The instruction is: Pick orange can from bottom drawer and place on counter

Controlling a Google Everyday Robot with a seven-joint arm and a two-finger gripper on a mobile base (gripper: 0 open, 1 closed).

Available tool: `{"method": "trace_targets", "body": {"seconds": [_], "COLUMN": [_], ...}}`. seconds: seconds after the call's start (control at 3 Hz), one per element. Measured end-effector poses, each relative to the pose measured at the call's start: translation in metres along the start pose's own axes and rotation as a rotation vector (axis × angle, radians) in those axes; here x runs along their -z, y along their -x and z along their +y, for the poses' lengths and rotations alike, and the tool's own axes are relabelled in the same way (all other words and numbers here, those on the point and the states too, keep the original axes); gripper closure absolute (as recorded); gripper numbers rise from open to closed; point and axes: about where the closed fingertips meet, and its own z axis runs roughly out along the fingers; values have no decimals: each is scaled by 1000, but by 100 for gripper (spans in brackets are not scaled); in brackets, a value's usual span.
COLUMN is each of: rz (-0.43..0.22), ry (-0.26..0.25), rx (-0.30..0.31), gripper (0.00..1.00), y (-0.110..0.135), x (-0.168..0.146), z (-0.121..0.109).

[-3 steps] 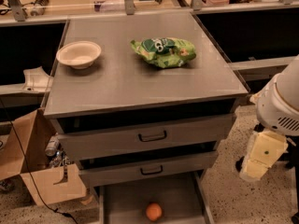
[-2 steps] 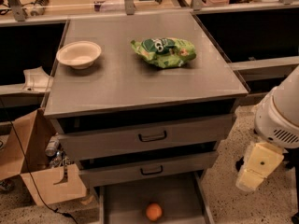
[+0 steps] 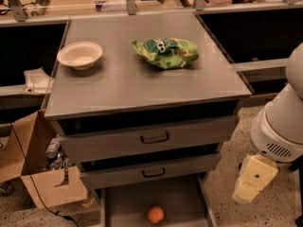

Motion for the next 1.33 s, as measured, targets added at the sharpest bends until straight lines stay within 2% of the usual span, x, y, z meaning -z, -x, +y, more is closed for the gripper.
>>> {"method": "trace_targets", "body": {"seconds": [0.33, 0.67, 1.0, 1.33], "rz": [-11, -1, -1, 8], "ry": [20, 47, 47, 67], "rx": [-14, -36, -36, -42], "gripper": [0, 0, 0, 0], "y": [0, 6, 6, 6], "x": [-15, -55, -55, -70], "z": [4, 10, 10, 18]}}
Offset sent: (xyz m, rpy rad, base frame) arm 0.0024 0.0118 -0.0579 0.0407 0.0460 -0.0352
